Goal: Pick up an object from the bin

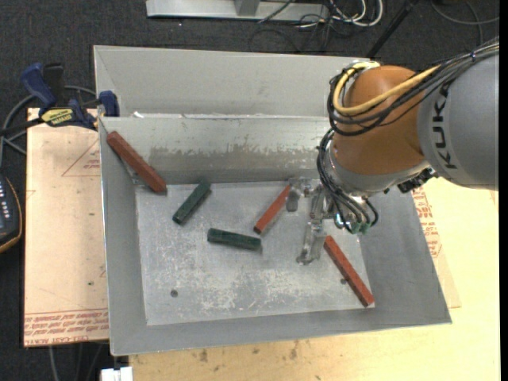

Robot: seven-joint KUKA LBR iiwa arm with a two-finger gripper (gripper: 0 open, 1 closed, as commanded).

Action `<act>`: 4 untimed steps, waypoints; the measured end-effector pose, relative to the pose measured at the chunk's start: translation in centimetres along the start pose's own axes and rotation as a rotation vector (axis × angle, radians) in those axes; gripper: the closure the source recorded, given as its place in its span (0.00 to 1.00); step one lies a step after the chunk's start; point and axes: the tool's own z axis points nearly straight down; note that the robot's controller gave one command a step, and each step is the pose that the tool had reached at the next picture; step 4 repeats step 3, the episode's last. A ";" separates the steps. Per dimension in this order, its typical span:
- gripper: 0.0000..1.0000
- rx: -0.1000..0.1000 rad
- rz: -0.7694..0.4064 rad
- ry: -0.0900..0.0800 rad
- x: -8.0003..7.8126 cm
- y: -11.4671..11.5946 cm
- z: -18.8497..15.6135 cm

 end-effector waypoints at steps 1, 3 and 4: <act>0.00 -0.001 0.004 -0.001 -3.0 5.5 13.2; 1.00 0.000 -0.131 -0.018 -3.3 6.5 -0.9; 1.00 0.000 -0.131 -0.018 -3.3 6.5 -0.9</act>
Offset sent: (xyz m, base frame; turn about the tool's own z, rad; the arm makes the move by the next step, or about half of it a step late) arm 0.0299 0.0519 -0.1276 0.0087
